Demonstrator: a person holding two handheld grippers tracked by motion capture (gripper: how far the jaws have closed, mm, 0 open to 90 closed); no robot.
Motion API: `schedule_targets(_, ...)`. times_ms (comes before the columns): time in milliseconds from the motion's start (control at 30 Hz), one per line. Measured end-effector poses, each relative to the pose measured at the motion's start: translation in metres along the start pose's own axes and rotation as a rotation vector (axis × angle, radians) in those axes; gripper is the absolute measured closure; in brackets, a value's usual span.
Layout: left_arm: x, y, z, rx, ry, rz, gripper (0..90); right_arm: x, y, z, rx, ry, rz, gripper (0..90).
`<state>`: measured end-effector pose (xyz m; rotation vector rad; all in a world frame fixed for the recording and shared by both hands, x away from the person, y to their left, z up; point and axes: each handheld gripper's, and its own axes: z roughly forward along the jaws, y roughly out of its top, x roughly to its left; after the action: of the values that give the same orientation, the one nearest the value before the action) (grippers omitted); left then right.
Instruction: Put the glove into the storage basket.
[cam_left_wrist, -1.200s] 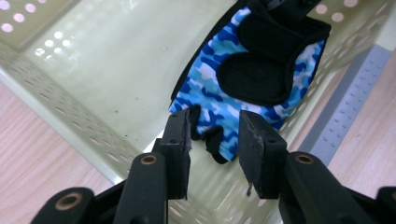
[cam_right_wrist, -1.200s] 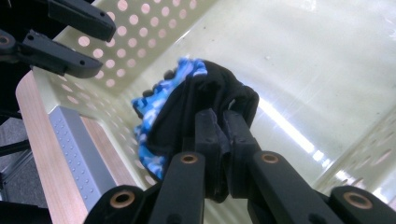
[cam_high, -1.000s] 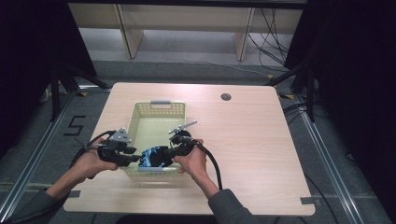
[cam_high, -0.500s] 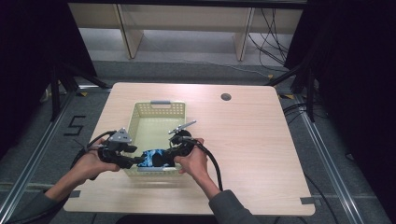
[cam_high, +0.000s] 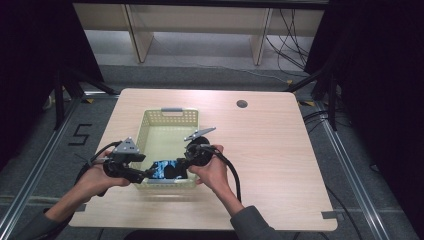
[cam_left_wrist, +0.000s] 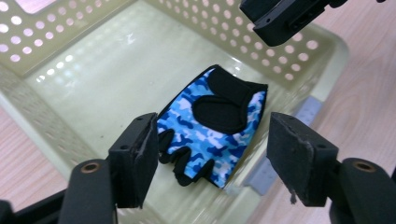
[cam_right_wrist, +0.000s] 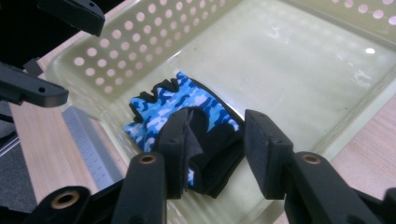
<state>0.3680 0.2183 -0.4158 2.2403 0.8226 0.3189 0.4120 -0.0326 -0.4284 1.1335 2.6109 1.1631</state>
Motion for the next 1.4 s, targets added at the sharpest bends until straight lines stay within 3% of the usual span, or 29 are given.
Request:
schedule_targets(100,-0.005,0.001,-0.001,-0.009,-0.007,0.003,30.9,-0.003,-0.002,-0.005,-0.019,0.015,-0.019,57.6)
schedule_targets(333,-0.012,0.002,-0.001,-0.040,-0.012,-0.031,27.9,-0.007,-0.006,-0.017,-0.050,0.036,0.006,51.7)
schedule_targets(367,-0.012,0.002,-0.002,-0.034,-0.015,-0.023,27.5,-0.009,-0.007,-0.020,-0.043,0.031,-0.008,51.4)
schedule_targets(467,-0.016,0.002,0.000,-0.038,-0.004,-0.039,26.5,-0.011,-0.011,-0.024,-0.071,0.036,0.002,49.4)
schedule_targets(567,-0.018,0.003,0.000,-0.045,-0.003,-0.028,25.5,-0.013,-0.014,-0.030,-0.078,0.042,0.012,47.5)
schedule_targets(600,-0.020,0.003,0.000,-0.054,-0.004,-0.044,25.1,-0.013,-0.014,-0.032,-0.077,0.039,0.012,46.9)
schedule_targets(667,-0.022,0.004,0.000,-0.050,-0.011,-0.029,24.4,-0.014,-0.016,-0.035,-0.086,0.047,0.016,45.9)
schedule_targets(700,-0.024,0.004,0.000,-0.057,-0.011,-0.046,23.5,-0.015,-0.016,-0.036,-0.093,0.045,0.020,45.3)
schedule_targets(833,-0.028,0.003,0.001,-0.071,-0.018,-0.043,22.8,-0.016,-0.019,-0.042,-0.112,0.063,0.028,44.1)
schedule_targets(967,-0.032,0.003,0.002,-0.066,-0.008,-0.014,22.5,-0.018,-0.022,-0.049,-0.131,0.060,0.024,43.6)
schedule_targets(1267,-0.040,0.004,0.005,-0.082,-0.026,-0.020,22.6,-0.022,-0.032,-0.061,-0.153,0.049,0.041,42.8)
schedule_targets(1400,-0.042,0.004,0.006,-0.084,-0.036,-0.012,22.6,-0.024,-0.036,-0.064,-0.166,0.067,0.050,41.9)
